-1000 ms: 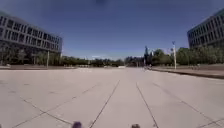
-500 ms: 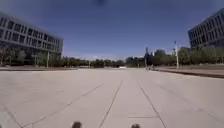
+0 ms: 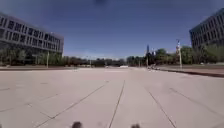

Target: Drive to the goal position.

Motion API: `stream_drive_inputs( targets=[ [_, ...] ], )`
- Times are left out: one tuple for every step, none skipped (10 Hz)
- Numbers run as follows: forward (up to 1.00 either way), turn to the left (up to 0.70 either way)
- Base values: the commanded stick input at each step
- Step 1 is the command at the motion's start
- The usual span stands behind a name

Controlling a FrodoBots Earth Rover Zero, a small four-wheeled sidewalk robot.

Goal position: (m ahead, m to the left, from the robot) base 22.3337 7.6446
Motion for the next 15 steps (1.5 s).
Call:
stream_drive_inputs(
  targets=[
    [0.85, 0.01],
    [0.85, 0.01],
    [0.85, -0.15],
    [0.85, -0.33],
    [0.85, -0.33],
    [0.85, -0.33],
    [0.85, -0.33],
    [0.85, -0.32],
    [0.85, -0.27],
    [0.85, -0.18],
    [0.85, 0.01],
    [0.85, 0.01],
    [0.85, 0.01],
    [0.85, 0.01],
    [0.85, 0.01]
  ],
)
